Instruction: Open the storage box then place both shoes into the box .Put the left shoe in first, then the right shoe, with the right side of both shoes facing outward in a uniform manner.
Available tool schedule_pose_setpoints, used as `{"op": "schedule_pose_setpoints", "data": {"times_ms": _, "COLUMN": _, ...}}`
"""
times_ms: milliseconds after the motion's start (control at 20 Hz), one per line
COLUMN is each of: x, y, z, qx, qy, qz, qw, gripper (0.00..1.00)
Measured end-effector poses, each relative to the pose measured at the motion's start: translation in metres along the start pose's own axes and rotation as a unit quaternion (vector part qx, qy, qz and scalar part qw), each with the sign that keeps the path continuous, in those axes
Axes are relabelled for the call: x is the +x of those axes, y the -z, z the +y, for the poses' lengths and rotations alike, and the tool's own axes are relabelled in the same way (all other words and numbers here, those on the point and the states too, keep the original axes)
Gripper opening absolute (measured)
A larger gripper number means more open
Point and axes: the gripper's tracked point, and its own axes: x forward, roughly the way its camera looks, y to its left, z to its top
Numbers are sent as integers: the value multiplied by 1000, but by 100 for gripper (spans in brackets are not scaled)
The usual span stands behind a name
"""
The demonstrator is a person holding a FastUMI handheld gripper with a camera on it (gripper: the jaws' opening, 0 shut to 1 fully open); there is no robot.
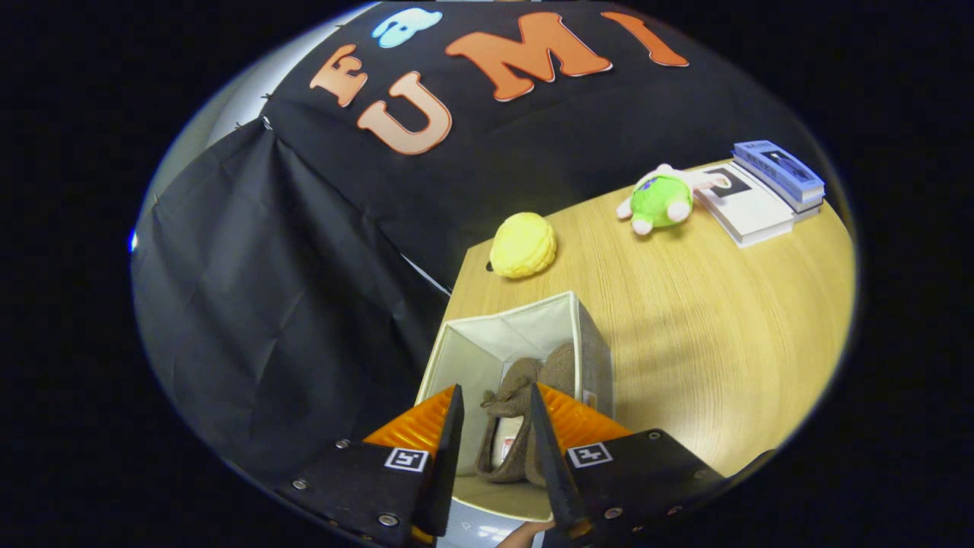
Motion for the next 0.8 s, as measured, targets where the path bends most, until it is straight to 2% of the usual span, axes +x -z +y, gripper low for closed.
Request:
{"op": "schedule_pose_setpoints", "data": {"times_ms": 250, "x": -31, "y": -20, "z": -12, "qx": -44, "qy": -20, "qz": -50, "qw": 998, "gripper": 70}}
{"op": "schedule_pose_setpoints", "data": {"times_ms": 350, "x": -43, "y": -30, "z": -28, "qx": -63, "qy": -11, "qz": -76, "qw": 995, "gripper": 77}}
{"op": "schedule_pose_setpoints", "data": {"times_ms": 650, "x": -87, "y": -74, "z": -78, "qx": -113, "qy": 18, "qz": -177, "qw": 978, "gripper": 86}}
{"op": "schedule_pose_setpoints", "data": {"times_ms": 800, "x": -95, "y": -85, "z": -109, "qx": -123, "qy": 42, "qz": -205, "qw": 970, "gripper": 87}}
